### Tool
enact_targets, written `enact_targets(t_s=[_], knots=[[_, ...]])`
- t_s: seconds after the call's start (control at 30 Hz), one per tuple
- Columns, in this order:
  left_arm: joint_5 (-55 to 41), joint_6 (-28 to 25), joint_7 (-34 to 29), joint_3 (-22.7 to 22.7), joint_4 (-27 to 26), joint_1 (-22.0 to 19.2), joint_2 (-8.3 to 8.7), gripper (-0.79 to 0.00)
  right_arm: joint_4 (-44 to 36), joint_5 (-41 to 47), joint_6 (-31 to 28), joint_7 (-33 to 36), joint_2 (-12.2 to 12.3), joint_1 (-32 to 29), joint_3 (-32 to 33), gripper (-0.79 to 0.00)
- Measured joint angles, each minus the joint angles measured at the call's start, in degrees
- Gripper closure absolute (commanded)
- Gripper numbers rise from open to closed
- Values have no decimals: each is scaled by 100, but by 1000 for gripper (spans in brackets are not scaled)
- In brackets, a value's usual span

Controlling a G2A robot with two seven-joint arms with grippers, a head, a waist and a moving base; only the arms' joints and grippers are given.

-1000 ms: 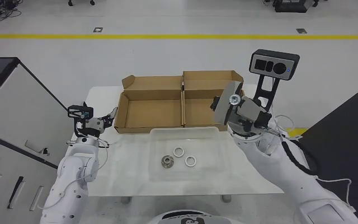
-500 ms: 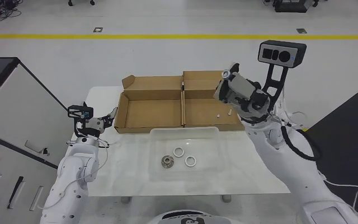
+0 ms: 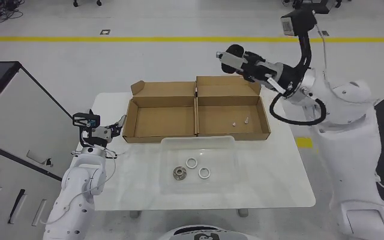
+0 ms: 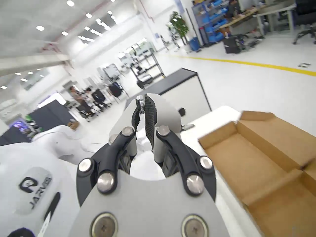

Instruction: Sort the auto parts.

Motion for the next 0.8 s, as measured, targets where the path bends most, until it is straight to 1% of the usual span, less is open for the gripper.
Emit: enact_targets(t_s=[0.2,0.3,0.47,0.6,0.8], knots=[[0,0,0,0,0,0,0,-785,595,-1328,212,658,15,759,-513,0],[0,0,0,0,0,0,0,-785,868,-2038,148,994,25,1069,-768,0],[0,0,0,0,0,0,0,-785,1360,-2833,-132,1545,33,1495,-1137,0],[0,0,0,0,0,0,0,-785,1734,-3218,-432,1915,17,1773,-1450,0],[0,0,0,0,0,0,0,-785,2385,-3370,-990,2369,-67,2300,-1985,0]])
